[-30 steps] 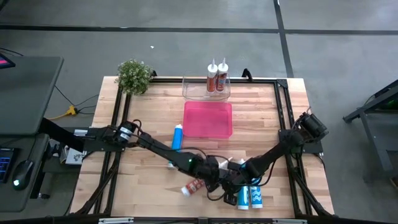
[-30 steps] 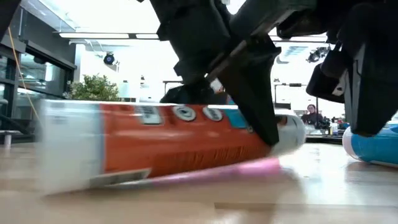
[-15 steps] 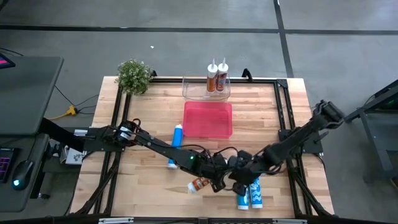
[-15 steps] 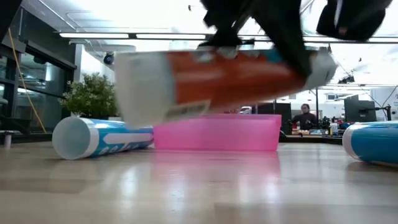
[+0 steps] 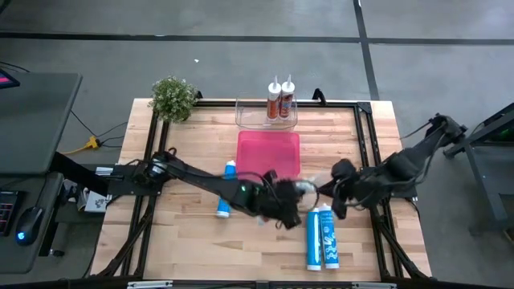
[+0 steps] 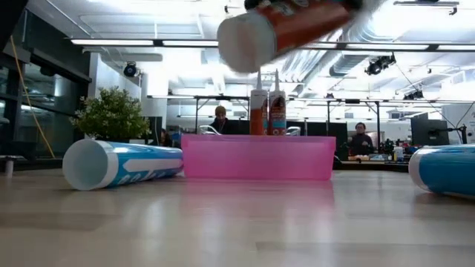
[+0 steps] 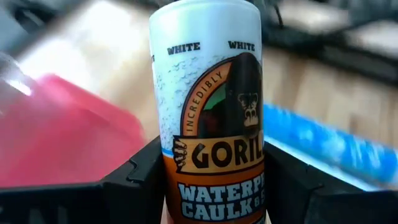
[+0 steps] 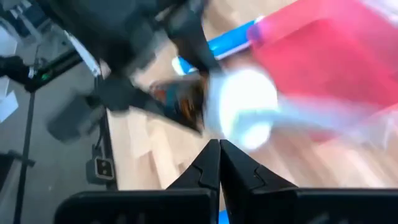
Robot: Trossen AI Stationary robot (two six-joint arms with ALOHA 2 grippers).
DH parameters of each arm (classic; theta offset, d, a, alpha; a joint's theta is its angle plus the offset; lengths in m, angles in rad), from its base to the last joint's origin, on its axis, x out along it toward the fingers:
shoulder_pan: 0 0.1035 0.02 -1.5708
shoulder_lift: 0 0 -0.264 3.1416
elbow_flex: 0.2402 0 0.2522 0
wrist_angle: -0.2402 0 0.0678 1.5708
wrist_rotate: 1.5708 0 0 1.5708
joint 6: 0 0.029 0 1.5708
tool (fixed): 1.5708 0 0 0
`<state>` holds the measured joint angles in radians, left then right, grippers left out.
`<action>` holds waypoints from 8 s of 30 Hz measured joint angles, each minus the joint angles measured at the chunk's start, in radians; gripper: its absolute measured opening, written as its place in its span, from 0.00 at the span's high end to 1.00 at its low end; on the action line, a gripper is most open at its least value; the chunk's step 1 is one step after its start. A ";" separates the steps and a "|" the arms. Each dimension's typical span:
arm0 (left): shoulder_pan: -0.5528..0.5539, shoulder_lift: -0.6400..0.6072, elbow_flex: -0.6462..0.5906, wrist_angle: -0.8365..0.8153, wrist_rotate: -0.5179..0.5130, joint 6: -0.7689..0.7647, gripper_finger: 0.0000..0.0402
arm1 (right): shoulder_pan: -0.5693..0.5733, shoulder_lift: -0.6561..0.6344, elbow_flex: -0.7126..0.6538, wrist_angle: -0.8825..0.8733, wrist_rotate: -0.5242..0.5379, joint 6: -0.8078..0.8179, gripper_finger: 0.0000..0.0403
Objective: Pick & place silicon tubes, Sealant and Lysol wipes
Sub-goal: Put the orange sealant into the transparent container, then put the left blue sealant into the red container
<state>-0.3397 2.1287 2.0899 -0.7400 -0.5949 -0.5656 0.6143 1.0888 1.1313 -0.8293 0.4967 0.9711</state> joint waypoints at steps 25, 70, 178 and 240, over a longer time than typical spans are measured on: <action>0.290 -0.151 0.004 0.094 -0.290 0.038 0.55 | 0.008 -0.109 0.000 -0.171 0.036 -0.168 1.00; 0.500 -0.078 -0.213 0.183 -0.814 -0.243 0.55 | 0.007 -0.107 -0.001 -0.322 0.060 -0.184 1.00; 0.276 -0.330 -0.216 0.022 -0.574 -0.094 0.48 | -0.005 -0.095 -0.001 -0.341 0.063 -0.220 1.00; 0.173 -0.039 -0.220 -0.774 0.584 -0.946 0.12 | -0.005 -0.180 -0.001 -0.401 -0.021 -0.264 1.00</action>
<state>-0.1662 2.0900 1.8703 -1.5137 -0.0106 -1.5112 0.6090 0.9089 1.1305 -1.2308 0.4759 0.7067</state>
